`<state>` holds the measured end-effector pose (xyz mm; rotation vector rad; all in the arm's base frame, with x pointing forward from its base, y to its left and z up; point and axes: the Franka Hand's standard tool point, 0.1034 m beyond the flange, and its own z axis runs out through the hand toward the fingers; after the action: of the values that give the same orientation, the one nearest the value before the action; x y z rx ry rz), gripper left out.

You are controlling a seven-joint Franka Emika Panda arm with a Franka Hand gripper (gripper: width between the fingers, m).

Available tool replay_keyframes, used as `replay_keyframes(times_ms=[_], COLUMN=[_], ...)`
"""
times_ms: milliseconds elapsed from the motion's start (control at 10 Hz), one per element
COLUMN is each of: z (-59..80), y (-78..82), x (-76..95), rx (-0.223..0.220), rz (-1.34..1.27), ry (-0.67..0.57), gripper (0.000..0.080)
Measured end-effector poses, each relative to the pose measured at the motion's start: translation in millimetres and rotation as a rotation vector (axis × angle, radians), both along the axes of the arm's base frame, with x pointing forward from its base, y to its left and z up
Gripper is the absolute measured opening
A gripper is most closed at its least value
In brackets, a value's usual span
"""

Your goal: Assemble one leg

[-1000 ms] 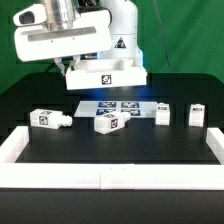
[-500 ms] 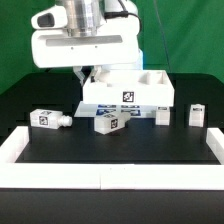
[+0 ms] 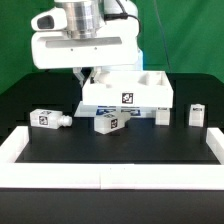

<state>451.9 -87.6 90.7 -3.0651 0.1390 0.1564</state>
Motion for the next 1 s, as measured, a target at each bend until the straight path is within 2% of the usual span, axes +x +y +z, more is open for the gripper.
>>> replay_keyframes(times_ms=[100,200,400,500,1000], z=[0.3,-3.7,-22.9,-27.9,-30.7], y=[6.5,18.2,41.5,44.0,42.9], x=[10.6,34.2,66.8,69.7,66.9], rx=[-0.002,-0.008,-0.019,-0.025,-0.025], rz=[-0.011,0.014,0.034,0.041,0.040], ry=[0.008,-0.005,-0.027,-0.038,-0.028], gripper=[0.0055,0.0055,0.0055,0.0055,0.0055])
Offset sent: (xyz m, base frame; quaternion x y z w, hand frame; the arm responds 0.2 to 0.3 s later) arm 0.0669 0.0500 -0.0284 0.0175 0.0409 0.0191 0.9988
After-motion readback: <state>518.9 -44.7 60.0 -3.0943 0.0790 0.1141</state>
